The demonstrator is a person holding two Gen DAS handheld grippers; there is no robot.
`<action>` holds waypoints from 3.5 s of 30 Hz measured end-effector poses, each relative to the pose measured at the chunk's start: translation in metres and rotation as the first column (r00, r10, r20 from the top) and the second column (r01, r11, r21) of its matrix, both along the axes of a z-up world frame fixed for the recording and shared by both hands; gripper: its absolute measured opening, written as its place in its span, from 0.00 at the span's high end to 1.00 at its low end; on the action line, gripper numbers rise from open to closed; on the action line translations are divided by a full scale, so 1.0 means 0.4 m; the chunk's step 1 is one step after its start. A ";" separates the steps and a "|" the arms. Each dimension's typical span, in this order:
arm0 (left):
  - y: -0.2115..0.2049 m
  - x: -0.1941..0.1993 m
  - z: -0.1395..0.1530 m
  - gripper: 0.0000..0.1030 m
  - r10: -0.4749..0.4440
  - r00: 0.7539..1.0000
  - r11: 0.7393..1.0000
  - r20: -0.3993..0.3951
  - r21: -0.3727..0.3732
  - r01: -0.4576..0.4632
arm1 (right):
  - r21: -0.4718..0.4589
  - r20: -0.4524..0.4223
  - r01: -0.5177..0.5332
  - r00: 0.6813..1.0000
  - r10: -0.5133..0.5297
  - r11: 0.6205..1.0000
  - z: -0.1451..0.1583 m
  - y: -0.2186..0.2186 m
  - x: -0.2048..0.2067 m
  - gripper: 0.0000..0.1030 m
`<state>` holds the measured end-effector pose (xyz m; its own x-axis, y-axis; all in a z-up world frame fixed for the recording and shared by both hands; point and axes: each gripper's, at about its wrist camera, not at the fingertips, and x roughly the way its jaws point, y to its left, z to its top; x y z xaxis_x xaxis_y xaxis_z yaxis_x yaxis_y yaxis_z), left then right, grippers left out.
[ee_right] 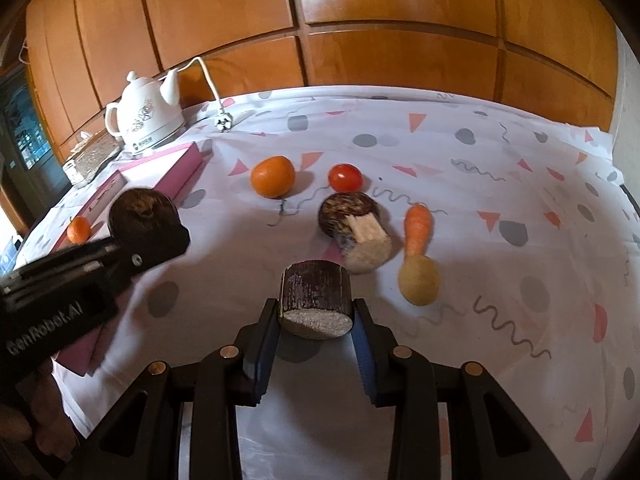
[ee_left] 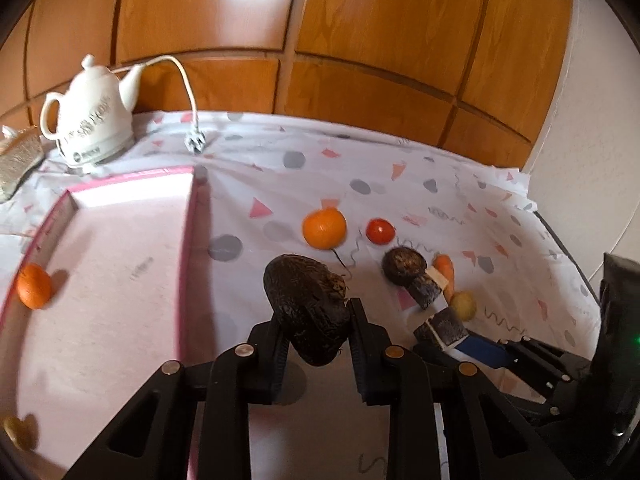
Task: Organize fruits
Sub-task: 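Carry the dark fruit into the pink tray and release while the right tool releases the slice there, then grasp the second yellow potato with the right tool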
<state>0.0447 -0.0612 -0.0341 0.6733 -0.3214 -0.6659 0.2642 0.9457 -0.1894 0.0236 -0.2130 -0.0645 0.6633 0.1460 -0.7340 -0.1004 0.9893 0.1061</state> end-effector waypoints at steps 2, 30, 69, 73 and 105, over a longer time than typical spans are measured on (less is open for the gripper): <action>0.019 0.000 0.015 0.73 0.023 1.000 1.000 0.007 0.001 -0.023 | -0.002 0.001 -0.014 1.000 0.014 1.000 0.005 0.008 0.002 0.66; 0.329 0.074 0.033 0.73 0.291 0.957 0.956 -0.010 0.045 -0.291 | 0.107 -0.017 -0.332 0.942 0.335 0.937 0.120 0.303 0.097 0.65; 0.298 0.003 0.065 0.53 0.315 0.949 0.949 0.022 0.029 -0.315 | 0.045 0.051 -0.043 0.998 0.040 0.998 0.096 0.212 0.041 0.61; 0.256 -0.003 0.072 0.53 0.268 0.963 0.963 0.029 0.031 -0.269 | 0.037 0.042 0.007 0.999 -0.009 0.999 0.083 0.157 0.021 0.61; -0.029 -0.001 -0.027 0.50 -0.053 0.995 0.995 -0.081 0.077 0.059 | 0.066 -0.038 0.274 0.961 -0.272 0.959 0.008 -0.166 -0.014 0.61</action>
<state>0.0443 -0.0729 -0.0451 0.6000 -0.3009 -0.7412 0.3041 0.9428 -0.1365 0.0181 -0.2795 -0.0614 0.6641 0.0136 -0.7475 0.1768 0.9686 0.1747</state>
